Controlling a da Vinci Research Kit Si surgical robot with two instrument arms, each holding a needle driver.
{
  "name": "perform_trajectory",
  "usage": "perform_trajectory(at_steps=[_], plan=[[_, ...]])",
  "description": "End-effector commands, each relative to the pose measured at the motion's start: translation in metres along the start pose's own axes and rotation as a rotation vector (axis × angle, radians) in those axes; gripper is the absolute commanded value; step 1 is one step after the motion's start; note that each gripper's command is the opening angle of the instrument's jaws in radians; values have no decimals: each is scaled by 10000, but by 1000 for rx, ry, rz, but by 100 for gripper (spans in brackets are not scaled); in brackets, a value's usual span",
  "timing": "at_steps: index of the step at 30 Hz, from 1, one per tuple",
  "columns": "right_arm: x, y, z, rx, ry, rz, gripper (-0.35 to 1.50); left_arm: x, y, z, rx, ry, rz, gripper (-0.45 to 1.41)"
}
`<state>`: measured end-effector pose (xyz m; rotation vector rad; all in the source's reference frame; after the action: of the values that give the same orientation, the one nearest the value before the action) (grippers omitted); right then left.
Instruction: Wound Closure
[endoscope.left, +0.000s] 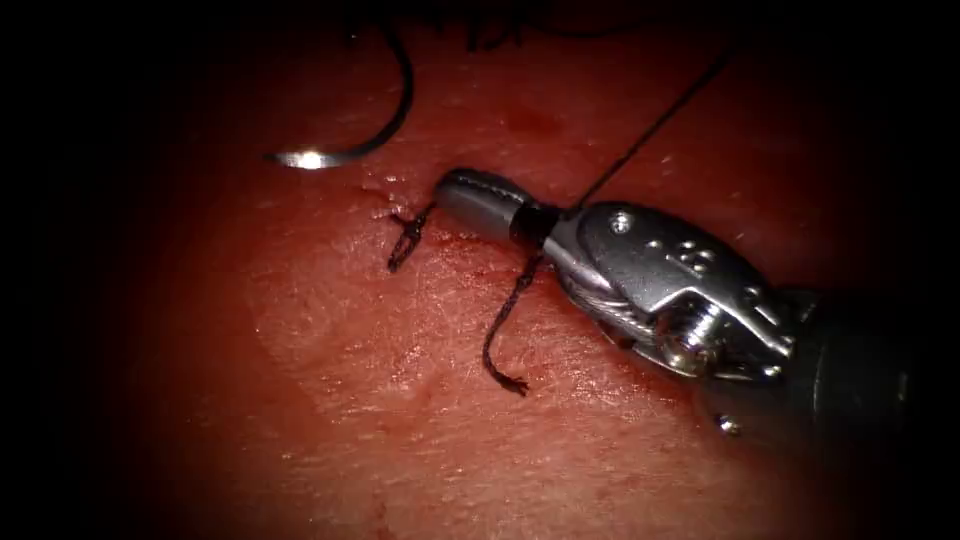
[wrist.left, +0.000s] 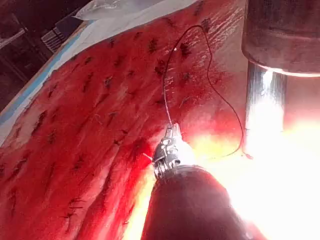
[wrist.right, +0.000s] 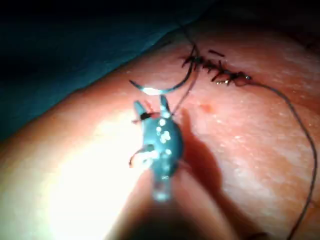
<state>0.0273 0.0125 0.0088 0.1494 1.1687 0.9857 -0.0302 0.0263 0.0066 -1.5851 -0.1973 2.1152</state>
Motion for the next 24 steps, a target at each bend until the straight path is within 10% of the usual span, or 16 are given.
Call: perform_trajectory(at_steps=[1,18,24], plan=[[-5,6,-1,9,-8,-24,138,1,-4,7,-1,3,2,-45],[-13,67,-106,39,-7,-149,147,-27,-14,29,26,-2,28,-45],[-45,44,-145,72,-167,-189,148,-95,-6,91,52,-89,109,-45]])
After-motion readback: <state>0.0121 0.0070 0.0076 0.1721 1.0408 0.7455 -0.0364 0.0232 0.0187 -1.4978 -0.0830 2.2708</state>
